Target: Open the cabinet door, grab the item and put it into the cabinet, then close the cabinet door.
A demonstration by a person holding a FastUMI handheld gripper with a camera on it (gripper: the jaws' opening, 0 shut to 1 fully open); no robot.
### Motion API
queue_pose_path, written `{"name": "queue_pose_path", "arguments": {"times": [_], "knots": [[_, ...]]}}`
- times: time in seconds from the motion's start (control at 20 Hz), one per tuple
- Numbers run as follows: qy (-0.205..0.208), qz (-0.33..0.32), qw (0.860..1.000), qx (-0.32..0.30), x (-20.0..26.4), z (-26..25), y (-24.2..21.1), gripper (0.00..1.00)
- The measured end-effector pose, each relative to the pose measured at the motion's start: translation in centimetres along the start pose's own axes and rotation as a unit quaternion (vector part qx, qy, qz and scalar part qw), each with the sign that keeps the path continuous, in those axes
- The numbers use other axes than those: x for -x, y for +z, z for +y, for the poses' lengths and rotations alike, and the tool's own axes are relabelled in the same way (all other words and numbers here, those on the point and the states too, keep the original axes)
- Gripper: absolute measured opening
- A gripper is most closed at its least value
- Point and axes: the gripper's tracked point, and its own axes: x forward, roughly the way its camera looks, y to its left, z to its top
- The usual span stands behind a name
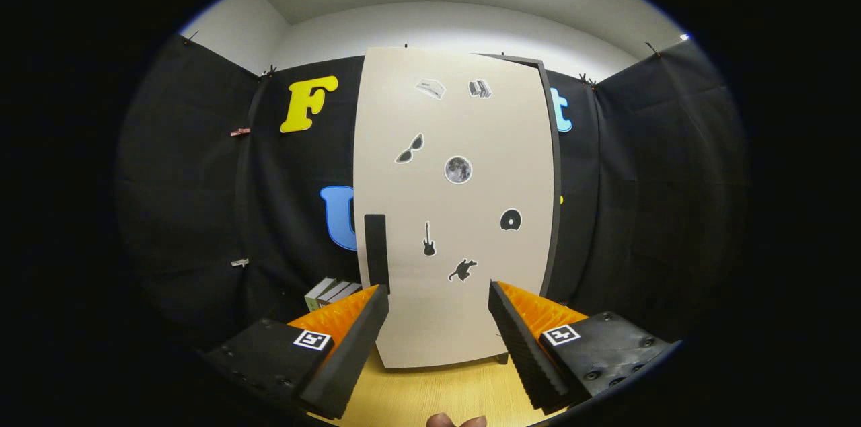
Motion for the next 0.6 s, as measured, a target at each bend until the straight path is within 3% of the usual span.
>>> {"name": "queue_pose_path", "arguments": {"times": [0.6], "knots": [[-0.005,-0.003,1.000,0.001,0.00,0.24,0.38,0.98]]}}
